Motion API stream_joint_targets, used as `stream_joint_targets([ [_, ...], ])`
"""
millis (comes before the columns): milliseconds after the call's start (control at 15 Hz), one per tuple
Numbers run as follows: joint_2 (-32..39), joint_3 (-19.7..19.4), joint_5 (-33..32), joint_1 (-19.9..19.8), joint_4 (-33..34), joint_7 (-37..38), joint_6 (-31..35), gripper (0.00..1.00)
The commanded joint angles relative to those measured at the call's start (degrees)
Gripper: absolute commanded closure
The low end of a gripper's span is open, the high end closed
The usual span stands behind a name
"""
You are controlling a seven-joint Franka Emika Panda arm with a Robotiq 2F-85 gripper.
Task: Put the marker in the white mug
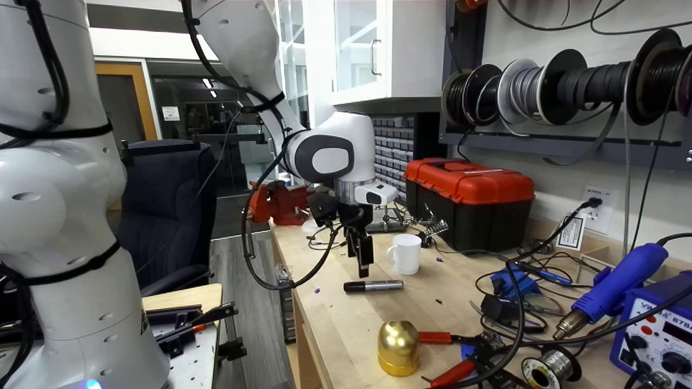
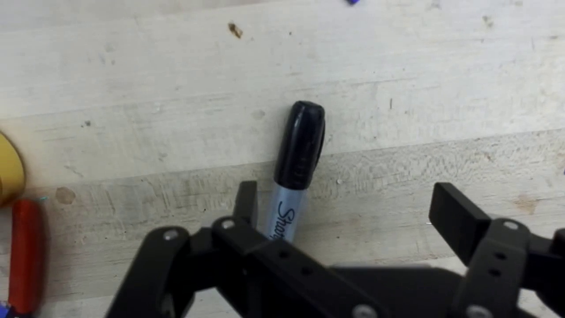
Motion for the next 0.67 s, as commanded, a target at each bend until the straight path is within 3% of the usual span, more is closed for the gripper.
stream_joint_targets([
  [0,-1.25,-2.32,-3.57,0.77,-1.5,2.39,-1.17,0.0],
  [600,0.44,-4.49,-9.09,0.93,-1.52,7.53,-1.33,0.0],
])
